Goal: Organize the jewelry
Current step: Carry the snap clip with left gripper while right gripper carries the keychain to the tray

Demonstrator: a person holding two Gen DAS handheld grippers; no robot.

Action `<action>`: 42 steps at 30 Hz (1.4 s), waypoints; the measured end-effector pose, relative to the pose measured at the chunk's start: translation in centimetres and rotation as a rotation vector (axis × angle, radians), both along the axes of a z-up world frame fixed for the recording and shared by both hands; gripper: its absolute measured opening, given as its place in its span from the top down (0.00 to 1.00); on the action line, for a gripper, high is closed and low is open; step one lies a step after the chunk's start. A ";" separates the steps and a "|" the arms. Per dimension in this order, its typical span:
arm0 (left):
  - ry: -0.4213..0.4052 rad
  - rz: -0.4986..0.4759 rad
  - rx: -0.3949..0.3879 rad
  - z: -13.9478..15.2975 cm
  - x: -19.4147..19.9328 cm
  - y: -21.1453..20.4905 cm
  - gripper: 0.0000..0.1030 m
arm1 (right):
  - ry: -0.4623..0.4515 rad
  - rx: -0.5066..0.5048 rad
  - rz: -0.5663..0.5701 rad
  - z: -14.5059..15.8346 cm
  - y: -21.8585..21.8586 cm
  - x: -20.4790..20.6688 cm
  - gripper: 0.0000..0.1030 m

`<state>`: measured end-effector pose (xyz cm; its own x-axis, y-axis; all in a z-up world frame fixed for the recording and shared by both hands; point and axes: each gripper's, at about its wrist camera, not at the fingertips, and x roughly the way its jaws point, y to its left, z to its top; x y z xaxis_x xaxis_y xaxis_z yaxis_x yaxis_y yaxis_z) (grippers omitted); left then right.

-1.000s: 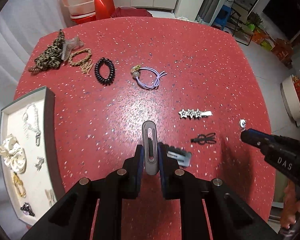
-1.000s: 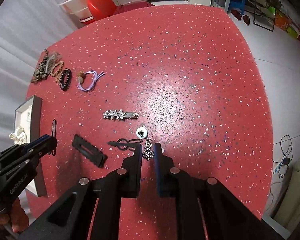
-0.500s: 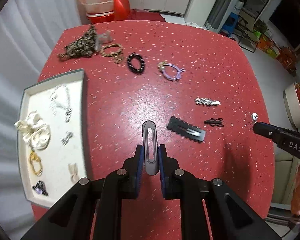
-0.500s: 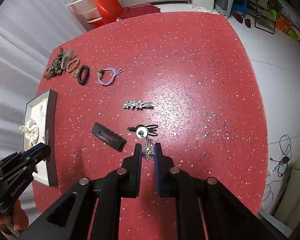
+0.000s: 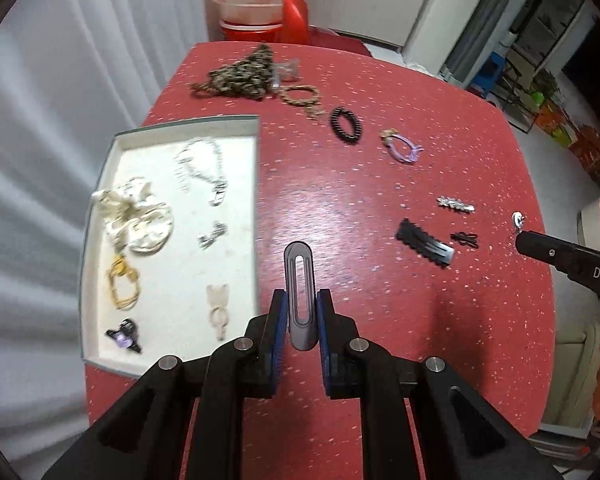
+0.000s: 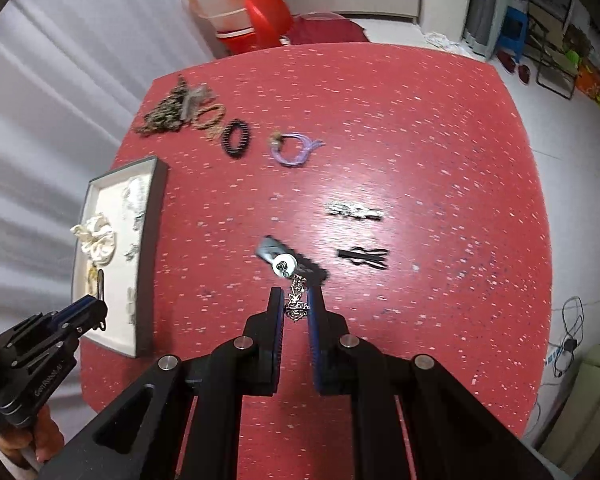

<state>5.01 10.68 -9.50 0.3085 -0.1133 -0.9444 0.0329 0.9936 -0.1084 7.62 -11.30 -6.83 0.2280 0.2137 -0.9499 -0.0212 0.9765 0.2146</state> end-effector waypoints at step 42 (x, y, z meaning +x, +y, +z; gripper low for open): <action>0.043 0.271 -0.025 -5.9 0.4 14.3 0.84 | 0.048 0.080 0.361 -4.5 23.4 5.4 0.88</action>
<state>5.41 25.02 -15.40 0.2907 -0.0555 -0.9552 -0.2390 0.9624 -0.1287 13.07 12.12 -11.33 0.0796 0.3460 -0.9349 -0.3490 0.8882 0.2989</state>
